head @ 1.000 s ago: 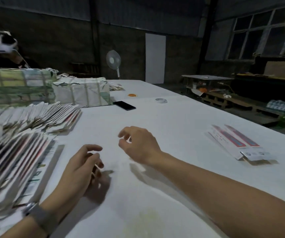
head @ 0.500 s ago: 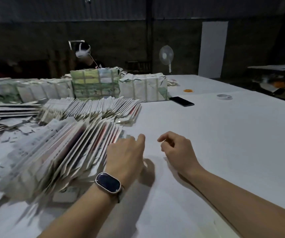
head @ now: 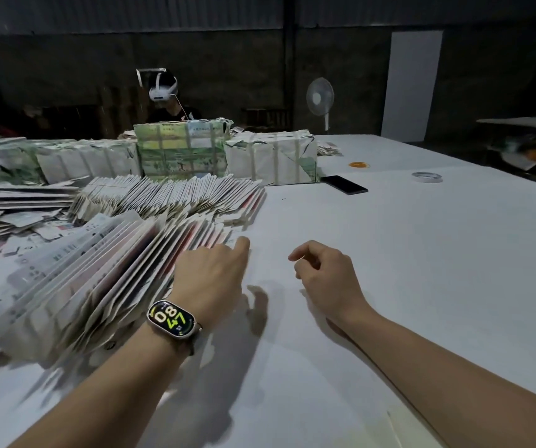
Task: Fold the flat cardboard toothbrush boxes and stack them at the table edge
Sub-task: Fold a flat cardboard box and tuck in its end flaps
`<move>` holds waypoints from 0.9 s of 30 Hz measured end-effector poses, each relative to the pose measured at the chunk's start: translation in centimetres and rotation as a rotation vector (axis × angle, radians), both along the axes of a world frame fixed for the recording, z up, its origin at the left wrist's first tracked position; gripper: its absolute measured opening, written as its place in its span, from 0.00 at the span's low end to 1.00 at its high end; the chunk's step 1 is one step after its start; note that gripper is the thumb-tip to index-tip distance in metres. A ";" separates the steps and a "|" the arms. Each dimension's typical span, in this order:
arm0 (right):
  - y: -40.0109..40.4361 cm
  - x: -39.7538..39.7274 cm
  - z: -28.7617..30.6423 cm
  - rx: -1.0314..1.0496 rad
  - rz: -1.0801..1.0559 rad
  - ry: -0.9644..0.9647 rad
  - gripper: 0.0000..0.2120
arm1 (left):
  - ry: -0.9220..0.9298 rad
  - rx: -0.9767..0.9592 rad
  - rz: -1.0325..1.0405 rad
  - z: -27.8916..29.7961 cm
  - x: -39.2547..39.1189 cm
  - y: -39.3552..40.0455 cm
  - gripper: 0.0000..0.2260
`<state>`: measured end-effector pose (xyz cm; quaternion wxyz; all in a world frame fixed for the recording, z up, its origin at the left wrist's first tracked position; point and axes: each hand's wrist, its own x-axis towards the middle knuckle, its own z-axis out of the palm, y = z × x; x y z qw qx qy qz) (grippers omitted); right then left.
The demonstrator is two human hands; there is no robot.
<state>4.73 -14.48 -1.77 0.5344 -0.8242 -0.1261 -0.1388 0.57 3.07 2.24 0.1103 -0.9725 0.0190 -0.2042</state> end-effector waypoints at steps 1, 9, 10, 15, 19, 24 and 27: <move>0.0 0.0 0.0 0.002 0.002 0.000 0.13 | -0.020 -0.040 -0.034 0.2 -0.2 -0.1 0.11; 0.1 0.2 -0.1 0.203 0.042 0.054 0.04 | -0.254 -0.777 -0.548 2.2 -0.2 -1.3 0.12; 0.1 0.2 0.0 0.243 0.056 0.084 0.05 | -0.205 -0.974 -0.643 2.1 -0.3 -1.5 0.11; -0.7 -0.3 1.2 0.470 0.196 0.159 0.14 | 0.070 -1.719 -0.665 -1.9 -0.1 -3.3 0.14; -1.0 -0.2 1.2 0.482 0.219 0.169 0.12 | 0.218 -1.880 -0.548 -4.4 0.5 -3.7 0.19; -0.4 0.1 0.7 0.350 0.224 0.184 0.19 | 0.229 -1.920 -0.455 -4.3 0.8 -4.1 0.16; 0.2 -0.4 0.5 0.339 0.235 0.156 0.22 | 0.159 -1.927 -0.423 -4.3 0.8 -4.4 0.13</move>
